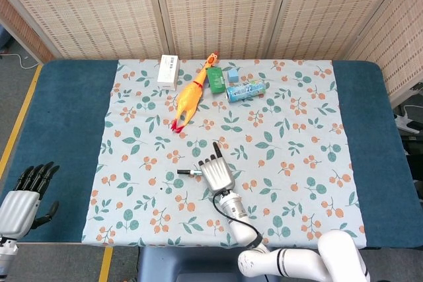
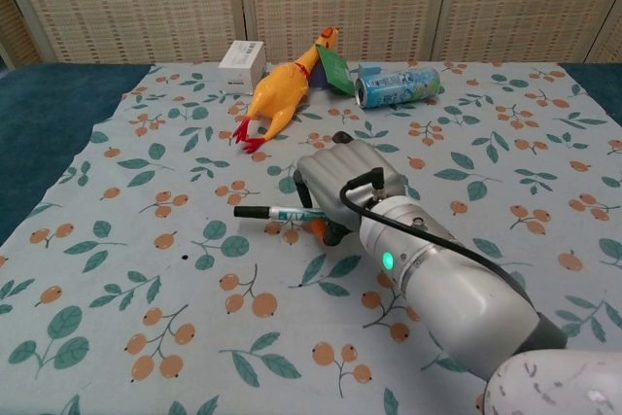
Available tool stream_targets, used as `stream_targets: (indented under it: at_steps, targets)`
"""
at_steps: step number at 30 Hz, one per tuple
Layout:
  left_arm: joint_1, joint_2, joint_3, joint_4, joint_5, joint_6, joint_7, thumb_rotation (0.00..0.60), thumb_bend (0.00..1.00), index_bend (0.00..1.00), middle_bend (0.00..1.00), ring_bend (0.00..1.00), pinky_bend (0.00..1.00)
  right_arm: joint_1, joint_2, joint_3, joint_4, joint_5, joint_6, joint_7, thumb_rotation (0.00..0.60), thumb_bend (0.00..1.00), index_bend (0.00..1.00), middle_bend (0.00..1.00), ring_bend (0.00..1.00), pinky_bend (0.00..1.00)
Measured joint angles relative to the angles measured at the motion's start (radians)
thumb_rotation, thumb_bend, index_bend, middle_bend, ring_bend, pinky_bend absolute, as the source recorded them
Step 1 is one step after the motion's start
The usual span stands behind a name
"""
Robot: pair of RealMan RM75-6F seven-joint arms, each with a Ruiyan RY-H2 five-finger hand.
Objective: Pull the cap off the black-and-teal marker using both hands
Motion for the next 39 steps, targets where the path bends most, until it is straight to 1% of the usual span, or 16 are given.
stream_targets:
  at_steps: [2,5,8,10,11,13,15,18,21,24,26,29,33,36,39]
  targets:
    - [0.000,-0.005,-0.001,0.007,0.007,0.006,-0.006,0.600,0.43,0.00,0.00,0.00,0.08,-0.017,0.009,-0.019,0.005,-0.042,0.007,0.078,0.600,0.49,0.92,0.80,0.43,0.00]
    - [-0.004,-0.012,-0.001,0.016,0.018,0.011,-0.025,0.600,0.44,0.01,0.02,0.01,0.19,-0.042,0.024,-0.040,0.011,-0.096,0.020,0.182,0.600,0.49,0.93,0.81,0.44,0.00]
    - [-0.018,-0.020,0.001,0.024,0.044,0.009,-0.108,0.600,0.44,0.04,0.08,0.08,0.30,-0.068,0.057,-0.051,0.004,-0.155,0.042,0.314,0.600,0.49,0.93,0.81,0.44,0.00]
    - [-0.034,-0.021,0.002,0.025,0.064,0.004,-0.198,0.600,0.44,0.07,0.13,0.14,0.36,-0.085,0.089,-0.052,-0.009,-0.192,0.055,0.416,0.600,0.49,0.93,0.81,0.44,0.00]
    - [-0.044,-0.020,0.002,0.022,0.073,0.000,-0.239,0.600,0.44,0.09,0.17,0.17,0.38,-0.092,0.104,-0.051,-0.016,-0.206,0.060,0.458,0.600,0.49,0.93,0.81,0.44,0.00]
    - [-0.073,-0.014,-0.002,0.005,0.091,-0.014,-0.332,0.600,0.44,0.13,0.28,0.26,0.43,-0.108,0.140,-0.045,-0.036,-0.235,0.068,0.548,0.600,0.49,0.93,0.81,0.44,0.00]
    - [-0.106,-0.001,-0.006,-0.036,0.102,-0.038,-0.396,0.600,0.44,0.17,0.42,0.39,0.52,-0.120,0.173,-0.033,-0.056,-0.258,0.072,0.627,0.600,0.49,0.93,0.81,0.44,0.00]
    - [-0.145,0.021,-0.014,-0.124,0.103,-0.089,-0.410,0.600,0.44,0.18,0.55,0.52,0.64,-0.129,0.220,-0.011,-0.084,-0.281,0.069,0.724,0.600,0.49,0.93,0.81,0.44,0.00]
    - [-0.185,0.032,-0.036,-0.217,0.066,-0.155,-0.362,0.600,0.44,0.22,0.67,0.63,0.73,-0.132,0.258,0.001,-0.103,-0.319,0.064,0.803,0.600,0.49,0.93,0.81,0.44,0.00]
    - [-0.220,0.020,-0.072,-0.267,-0.014,-0.198,-0.270,0.600,0.44,0.28,0.81,0.73,0.81,-0.131,0.273,0.001,-0.107,-0.364,0.062,0.877,0.600,0.49,0.93,0.81,0.44,0.00]
    - [-0.240,0.002,-0.096,-0.286,-0.067,-0.217,-0.199,0.600,0.44,0.31,0.87,0.77,0.83,-0.130,0.272,-0.005,-0.099,-0.393,0.063,0.919,0.600,0.49,0.93,0.81,0.44,0.00]
    - [-0.274,-0.037,-0.132,-0.309,-0.151,-0.238,-0.063,0.600,0.44,0.33,0.89,0.80,0.84,-0.125,0.247,-0.018,-0.065,-0.425,0.061,0.954,0.600,0.49,0.93,0.81,0.44,0.00]
    - [-0.321,-0.103,-0.179,-0.339,-0.268,-0.250,0.133,0.600,0.44,0.33,0.93,0.84,0.85,-0.119,0.178,-0.027,-0.011,-0.440,0.067,0.938,0.600,0.49,0.93,0.81,0.44,0.00]
    - [-0.354,-0.145,-0.207,-0.373,-0.342,-0.252,0.240,0.600,0.44,0.33,0.94,0.85,0.86,-0.112,0.129,-0.026,0.027,-0.454,0.080,0.930,0.600,0.49,0.93,0.81,0.44,0.00]
    - [-0.379,-0.178,-0.220,-0.412,-0.389,-0.254,0.297,0.600,0.43,0.33,0.95,0.85,0.86,-0.103,0.089,-0.016,0.051,-0.461,0.088,0.930,0.600,0.49,0.93,0.81,0.44,0.00]
